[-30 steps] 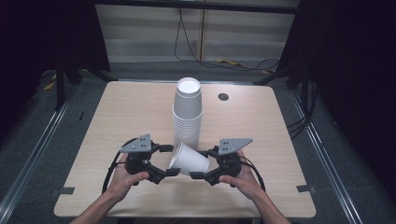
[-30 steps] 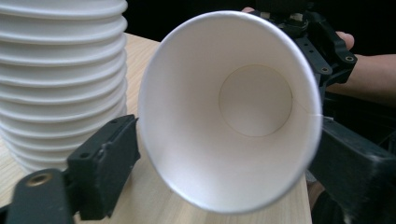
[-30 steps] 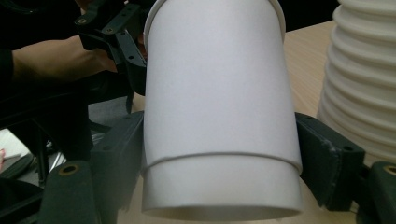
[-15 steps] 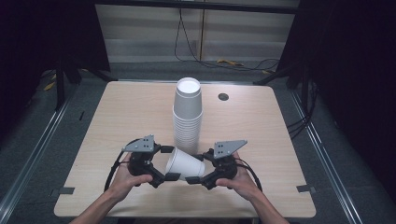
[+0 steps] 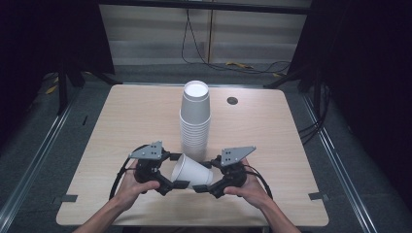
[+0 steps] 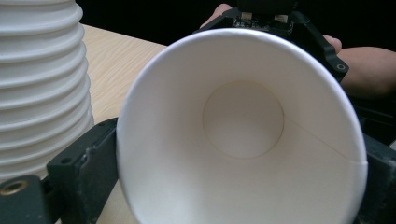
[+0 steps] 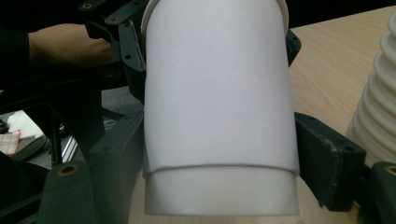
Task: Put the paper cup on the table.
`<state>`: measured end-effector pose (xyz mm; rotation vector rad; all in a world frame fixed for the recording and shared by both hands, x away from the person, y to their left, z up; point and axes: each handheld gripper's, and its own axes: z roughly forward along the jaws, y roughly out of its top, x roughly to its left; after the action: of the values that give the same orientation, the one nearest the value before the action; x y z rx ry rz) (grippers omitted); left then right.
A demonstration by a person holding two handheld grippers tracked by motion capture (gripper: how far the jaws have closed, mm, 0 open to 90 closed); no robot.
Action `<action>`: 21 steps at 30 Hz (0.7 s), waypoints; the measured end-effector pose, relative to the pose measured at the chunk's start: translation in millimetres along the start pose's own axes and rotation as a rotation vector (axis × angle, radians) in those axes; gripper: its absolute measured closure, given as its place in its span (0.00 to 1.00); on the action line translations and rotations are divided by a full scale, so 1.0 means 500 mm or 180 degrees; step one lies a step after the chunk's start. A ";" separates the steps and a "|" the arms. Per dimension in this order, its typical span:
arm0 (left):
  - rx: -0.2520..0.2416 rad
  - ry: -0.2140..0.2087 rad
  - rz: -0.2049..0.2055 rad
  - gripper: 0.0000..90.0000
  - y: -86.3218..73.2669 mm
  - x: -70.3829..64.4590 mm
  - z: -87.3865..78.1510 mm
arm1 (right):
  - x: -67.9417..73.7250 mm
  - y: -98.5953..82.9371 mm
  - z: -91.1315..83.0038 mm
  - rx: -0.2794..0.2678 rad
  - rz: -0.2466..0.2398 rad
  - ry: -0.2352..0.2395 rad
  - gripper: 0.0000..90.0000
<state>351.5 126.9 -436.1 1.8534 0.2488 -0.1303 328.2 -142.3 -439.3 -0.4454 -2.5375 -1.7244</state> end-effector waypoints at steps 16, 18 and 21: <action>0.0102 0.0068 0.0079 0.10 0.005 -0.002 -0.003 | -0.007 -0.003 0.000 0.0118 0.0107 -0.0025 0.24; 0.0108 0.0105 0.0091 0.10 0.007 -0.003 -0.001 | -0.009 -0.004 -0.005 0.0109 0.0141 -0.0042 0.22; 0.0112 0.0133 0.0099 0.10 0.009 0.000 -0.003 | -0.012 -0.004 -0.014 0.0074 0.0161 -0.0118 0.18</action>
<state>352.6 127.0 -431.4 1.8956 0.2480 -0.0752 332.8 -150.7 -439.5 -0.5402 -2.5451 -1.6833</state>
